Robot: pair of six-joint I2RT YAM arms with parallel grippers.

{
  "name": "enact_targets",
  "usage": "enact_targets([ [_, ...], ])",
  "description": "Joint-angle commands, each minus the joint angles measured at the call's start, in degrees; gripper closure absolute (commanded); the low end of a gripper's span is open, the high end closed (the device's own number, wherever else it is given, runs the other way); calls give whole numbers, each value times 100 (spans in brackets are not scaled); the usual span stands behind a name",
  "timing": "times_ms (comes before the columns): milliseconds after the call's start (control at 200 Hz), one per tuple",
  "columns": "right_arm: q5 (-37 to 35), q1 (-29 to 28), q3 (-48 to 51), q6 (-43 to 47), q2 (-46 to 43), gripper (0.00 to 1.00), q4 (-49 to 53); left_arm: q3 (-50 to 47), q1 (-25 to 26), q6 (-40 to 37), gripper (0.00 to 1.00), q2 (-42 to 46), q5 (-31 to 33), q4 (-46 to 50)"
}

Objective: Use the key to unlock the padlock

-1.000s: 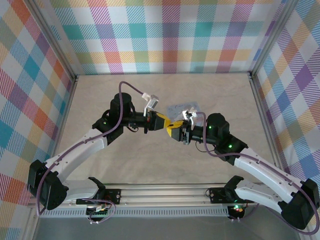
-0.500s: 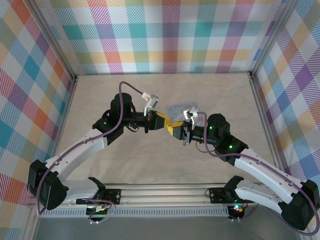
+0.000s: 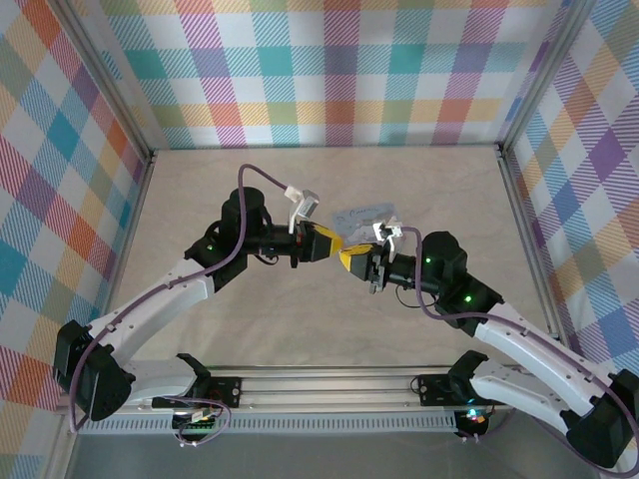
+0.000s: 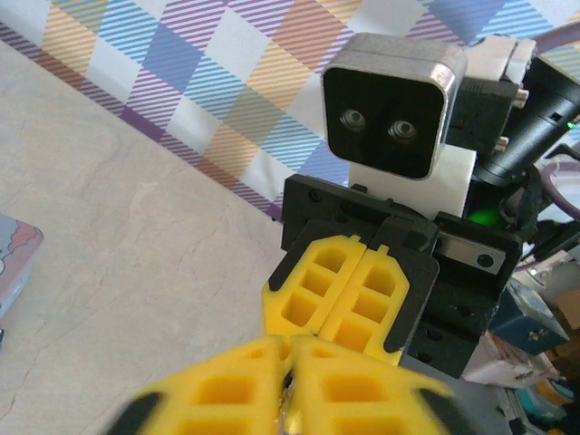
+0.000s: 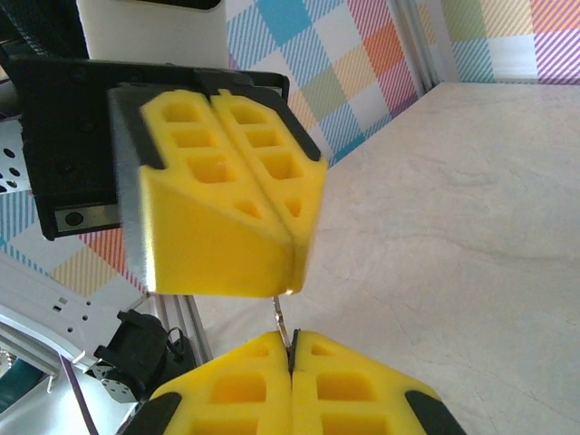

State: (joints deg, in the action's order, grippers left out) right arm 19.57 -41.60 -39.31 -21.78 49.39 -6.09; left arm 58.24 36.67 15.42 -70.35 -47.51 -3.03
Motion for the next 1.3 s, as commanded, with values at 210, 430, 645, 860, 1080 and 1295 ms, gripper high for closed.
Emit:
enact_targets([
  [210, -1224, 143, -333, 519, -245, 100, 2117, 416, -11, -174, 32, -149, 996, 426],
  [430, -2392, 642, -398, 1, -288, 100, 3468, 1048, -10, -53, 22, -1310, 2008, 861],
  [645, -1275, 2466, 347, -1113, -419, 100, 3518, 2349, 240, -210, 23, -2873, 2631, 1646],
  [860, -959, 3332, 796, -1487, -292, 100, 3474, 3916, 705, -465, 25, -4267, 2747, 2544],
  [1080, -1144, 3717, 922, -1396, -354, 100, 3771, 5418, 1013, -733, 27, -5453, 2909, 3379],
  [1295, -1029, 3909, 1172, -1443, -403, 100, 3672, 6744, 1161, -904, 28, -6478, 2890, 3897],
])
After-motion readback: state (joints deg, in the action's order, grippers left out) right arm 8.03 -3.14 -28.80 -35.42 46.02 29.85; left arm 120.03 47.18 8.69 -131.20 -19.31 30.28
